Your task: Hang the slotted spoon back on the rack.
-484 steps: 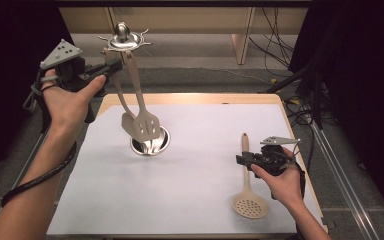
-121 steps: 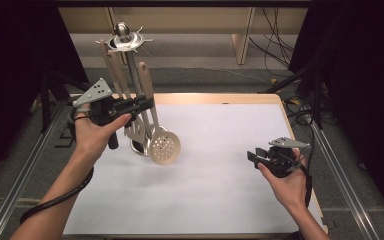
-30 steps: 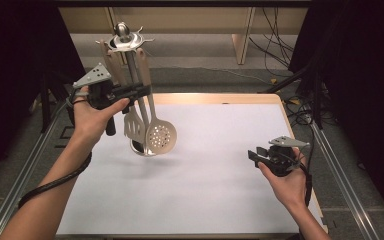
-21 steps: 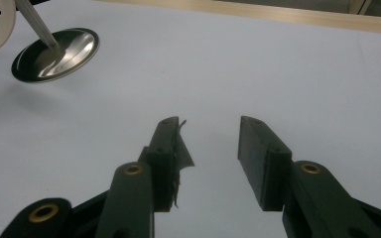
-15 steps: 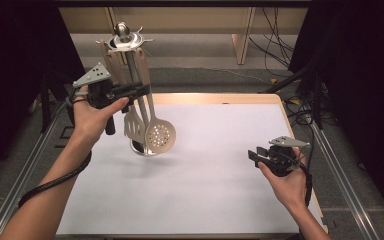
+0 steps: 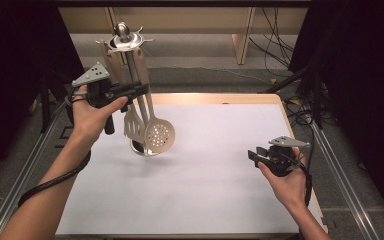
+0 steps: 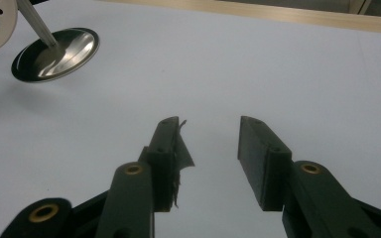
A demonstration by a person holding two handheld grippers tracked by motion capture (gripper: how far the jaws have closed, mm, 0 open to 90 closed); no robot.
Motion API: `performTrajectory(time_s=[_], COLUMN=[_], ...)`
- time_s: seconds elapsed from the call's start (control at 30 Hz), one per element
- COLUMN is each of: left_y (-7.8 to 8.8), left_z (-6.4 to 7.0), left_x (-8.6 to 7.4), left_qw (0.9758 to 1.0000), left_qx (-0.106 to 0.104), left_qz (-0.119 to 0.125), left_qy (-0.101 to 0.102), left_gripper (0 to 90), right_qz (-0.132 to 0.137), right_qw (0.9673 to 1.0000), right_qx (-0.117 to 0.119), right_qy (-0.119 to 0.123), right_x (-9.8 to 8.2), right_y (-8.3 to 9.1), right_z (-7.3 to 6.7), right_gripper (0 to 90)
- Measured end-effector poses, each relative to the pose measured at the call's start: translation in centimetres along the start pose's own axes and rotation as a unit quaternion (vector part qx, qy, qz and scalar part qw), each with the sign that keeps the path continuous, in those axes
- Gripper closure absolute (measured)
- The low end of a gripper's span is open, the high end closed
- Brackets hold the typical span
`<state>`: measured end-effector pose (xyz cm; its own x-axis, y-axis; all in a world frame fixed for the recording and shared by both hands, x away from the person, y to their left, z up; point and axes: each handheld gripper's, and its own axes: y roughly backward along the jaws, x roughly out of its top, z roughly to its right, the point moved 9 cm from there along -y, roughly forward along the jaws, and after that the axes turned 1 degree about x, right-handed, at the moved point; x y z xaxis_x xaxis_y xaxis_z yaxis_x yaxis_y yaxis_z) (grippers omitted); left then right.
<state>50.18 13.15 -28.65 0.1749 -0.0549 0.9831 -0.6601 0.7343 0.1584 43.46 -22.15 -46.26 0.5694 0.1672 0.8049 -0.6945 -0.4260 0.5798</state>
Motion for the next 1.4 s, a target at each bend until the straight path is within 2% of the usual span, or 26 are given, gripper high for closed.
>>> performTrajectory(time_s=[1.0,1.07,1.13,1.17,1.2,1.4], left_y=[0.03,0.02,-0.01,-0.02,-0.02,-0.06], left_z=[-0.74,-0.81,-0.88,-0.92,-0.95,-1.01], left_x=[-0.29,-0.33,-0.37,-0.39,-0.41,-0.48], left_qw=[0.9999,0.9999,0.9999,0.9998,0.9998,0.9997], left_qx=[0.013,0.014,0.015,0.017,0.018,0.023], left_qz=[-0.004,-0.005,-0.005,-0.005,-0.006,-0.008], left_qy=[0.002,0.001,0.0,0.0,-0.001,-0.003], left_gripper=[76.3,76.3,76.3,76.3,76.3,76.3], right_qz=[-0.003,-0.004,-0.005,-0.01,-0.008,-0.007], right_qw=[1.0,1.0,1.0,0.9998,1.0,0.9999], right_qx=[0.0,-0.003,-0.003,0.001,0.001,0.006], right_qy=[0.0,0.005,0.003,-0.014,-0.002,-0.006], right_x=[-0.03,-0.03,-0.05,-0.18,-0.12,-0.13], right_y=[0.0,0.0,-0.01,0.0,-0.05,-0.13], right_z=[-0.05,0.03,0.0,-0.31,-0.1,-0.27], right_gripper=[61.2,61.3,61.3,61.3,61.3,61.3])
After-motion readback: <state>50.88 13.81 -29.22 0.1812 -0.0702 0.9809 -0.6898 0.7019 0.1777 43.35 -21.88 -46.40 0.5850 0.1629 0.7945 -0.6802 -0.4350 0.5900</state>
